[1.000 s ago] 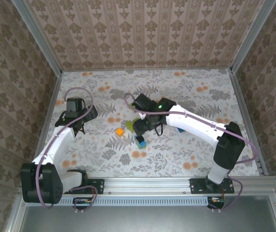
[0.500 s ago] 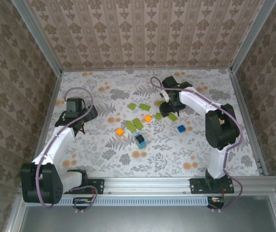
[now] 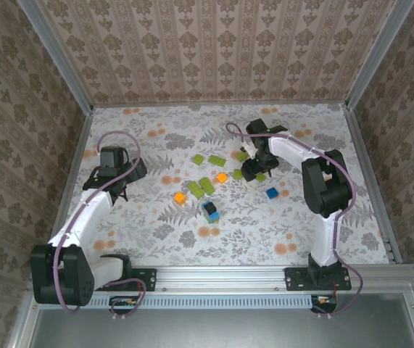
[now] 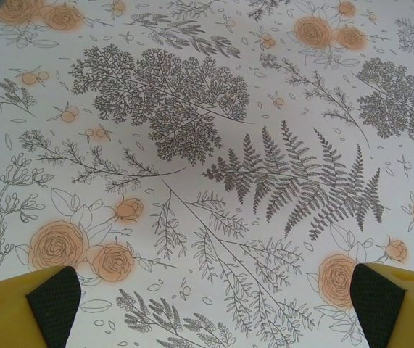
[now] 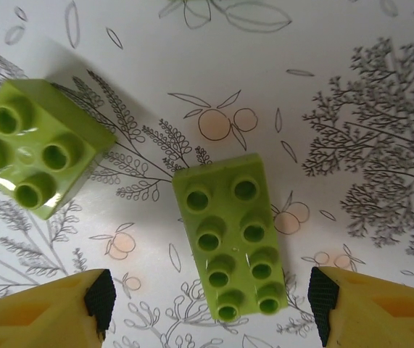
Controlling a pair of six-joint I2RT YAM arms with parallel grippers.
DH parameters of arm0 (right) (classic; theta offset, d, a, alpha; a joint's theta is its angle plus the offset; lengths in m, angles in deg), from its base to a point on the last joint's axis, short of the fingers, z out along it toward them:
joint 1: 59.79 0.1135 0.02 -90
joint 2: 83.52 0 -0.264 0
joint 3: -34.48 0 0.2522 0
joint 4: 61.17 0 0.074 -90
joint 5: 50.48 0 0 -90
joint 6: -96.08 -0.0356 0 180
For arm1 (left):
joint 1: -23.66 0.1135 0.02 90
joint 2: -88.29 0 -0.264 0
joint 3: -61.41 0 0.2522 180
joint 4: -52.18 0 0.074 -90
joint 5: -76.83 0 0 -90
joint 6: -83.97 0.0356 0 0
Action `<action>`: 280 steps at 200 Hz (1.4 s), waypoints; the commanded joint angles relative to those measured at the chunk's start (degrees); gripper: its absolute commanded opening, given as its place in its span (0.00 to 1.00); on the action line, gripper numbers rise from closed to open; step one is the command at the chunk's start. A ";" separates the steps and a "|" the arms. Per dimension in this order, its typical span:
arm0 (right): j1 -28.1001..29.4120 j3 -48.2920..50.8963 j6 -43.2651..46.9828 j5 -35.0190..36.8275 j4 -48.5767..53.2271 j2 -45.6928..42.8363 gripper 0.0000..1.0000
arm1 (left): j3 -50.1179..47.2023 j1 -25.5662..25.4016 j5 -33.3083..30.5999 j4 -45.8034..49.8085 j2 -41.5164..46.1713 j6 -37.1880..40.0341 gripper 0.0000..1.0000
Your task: Assemble a carrot with lego
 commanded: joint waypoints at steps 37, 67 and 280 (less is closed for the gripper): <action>-0.76 -2.17 1.17 -0.11 0.46 3.81 0.73 | 1.39 -0.33 -0.96 1.22 1.39 1.20 0.99; -0.75 -2.72 0.83 -0.33 0.11 4.96 0.70 | 1.34 -0.40 -1.09 1.14 1.37 1.26 0.99; 12.27 5.81 -19.59 -2.67 8.59 -18.26 0.33 | 2.13 -1.54 -1.89 0.89 -0.31 1.52 0.99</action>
